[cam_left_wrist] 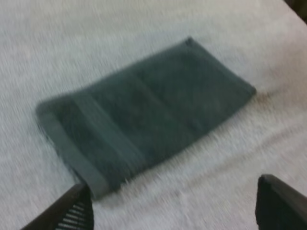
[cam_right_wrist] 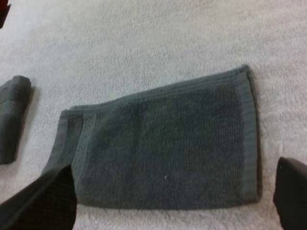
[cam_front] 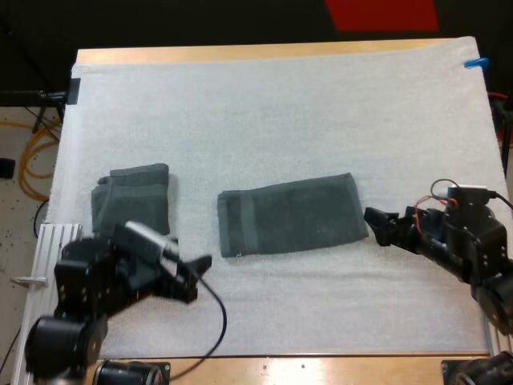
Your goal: Pick towel from pile fold and stack
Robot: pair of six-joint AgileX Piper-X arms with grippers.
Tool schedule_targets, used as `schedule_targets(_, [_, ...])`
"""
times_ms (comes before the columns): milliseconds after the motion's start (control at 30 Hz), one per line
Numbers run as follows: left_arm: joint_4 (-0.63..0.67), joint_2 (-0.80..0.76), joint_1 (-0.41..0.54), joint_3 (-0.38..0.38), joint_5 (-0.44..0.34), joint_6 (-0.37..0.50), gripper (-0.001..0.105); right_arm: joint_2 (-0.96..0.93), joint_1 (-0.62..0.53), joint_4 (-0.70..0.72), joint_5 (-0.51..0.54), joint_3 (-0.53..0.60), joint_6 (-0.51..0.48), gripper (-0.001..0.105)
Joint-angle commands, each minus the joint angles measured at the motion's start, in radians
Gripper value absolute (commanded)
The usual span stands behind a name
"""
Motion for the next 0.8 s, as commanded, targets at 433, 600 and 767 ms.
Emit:
schedule_targets(433, [0.084,-0.036,0.002,-0.009,-0.013,-0.010,0.068,0.230,-0.115,0.053,-0.021,-0.122,-0.065,0.081])
schedule_targets(600, [0.084,-0.036,0.002,-0.009,-0.013,-0.010,0.068,0.419,-0.235,0.053,-0.215,-0.184,-0.125,0.081])
schedule_targets(767, [0.084,-0.036,0.002,-0.009,-0.013,-0.010,0.068,0.599,-0.297,0.053,-0.373,-0.216,-0.194,0.081])
